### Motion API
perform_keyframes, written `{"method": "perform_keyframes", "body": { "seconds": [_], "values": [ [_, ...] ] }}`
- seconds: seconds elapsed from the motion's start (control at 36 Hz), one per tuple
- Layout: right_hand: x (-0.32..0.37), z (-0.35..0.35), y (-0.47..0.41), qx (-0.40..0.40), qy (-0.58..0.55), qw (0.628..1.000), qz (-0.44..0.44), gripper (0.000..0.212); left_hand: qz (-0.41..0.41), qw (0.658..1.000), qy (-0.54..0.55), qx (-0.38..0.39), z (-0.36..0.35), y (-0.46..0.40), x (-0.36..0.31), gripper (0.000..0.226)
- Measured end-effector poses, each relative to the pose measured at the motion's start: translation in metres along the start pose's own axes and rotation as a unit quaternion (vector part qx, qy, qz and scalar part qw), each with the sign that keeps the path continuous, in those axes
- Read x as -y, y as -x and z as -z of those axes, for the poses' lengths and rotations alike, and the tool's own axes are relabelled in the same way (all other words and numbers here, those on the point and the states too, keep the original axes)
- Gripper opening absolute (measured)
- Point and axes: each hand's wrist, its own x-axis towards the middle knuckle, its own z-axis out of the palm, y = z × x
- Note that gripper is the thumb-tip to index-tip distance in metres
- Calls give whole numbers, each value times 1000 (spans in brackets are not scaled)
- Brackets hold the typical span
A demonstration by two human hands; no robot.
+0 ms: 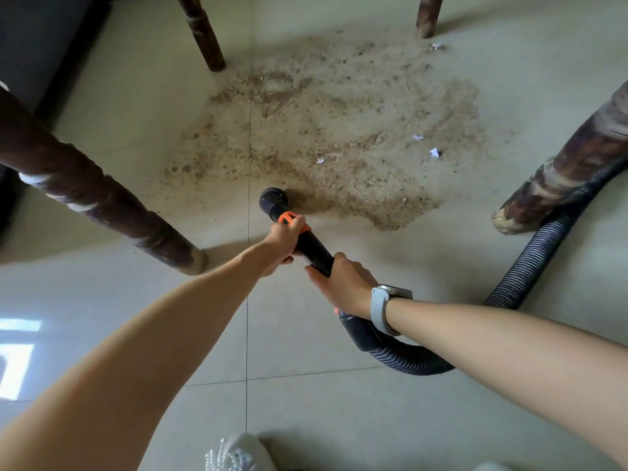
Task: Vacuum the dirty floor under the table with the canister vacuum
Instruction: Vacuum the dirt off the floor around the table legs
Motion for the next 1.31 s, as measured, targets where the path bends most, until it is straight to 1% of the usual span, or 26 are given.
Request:
{"method": "perform_keyframes", "body": {
  "seconds": [0.06,0.22,0.47,0.61,0.75,0.86,0.94,1.19,1.31],
  "values": [
    [-6,1,5,-2,-1,1000,-6,43,-1,1000,-12,-2,-6,4,1,52],
    [-22,4,24,8,-10,1000,-14,42,-9,1000,-18,4,-22,15,9,49],
    [-28,2,32,-7,-7,1000,-29,42,-13,999,-29,19,-29,16,14,54],
    [-16,4,13,3,-22,999,-23,44,-18,1000,-19,10,-20,2,3,49],
    [-1,8,-6,1,-22,1000,-9,41,-20,1000,-20,2,-6,-13,-8,41],
    [10,7,-20,-9,-18,1000,-10,42,-26,999,-30,-6,1,-21,-18,30],
    [14,9,-27,-9,-35,999,-7,40,-30,999,-35,-9,4,-26,-24,32],
    [10,10,-28,-5,-58,998,-11,43,-44,998,-36,5,-2,-22,-25,24],
    [-1,12,-17,0,-59,998,-19,43,-42,998,-32,22,-10,-15,-21,31]
  ]
}}
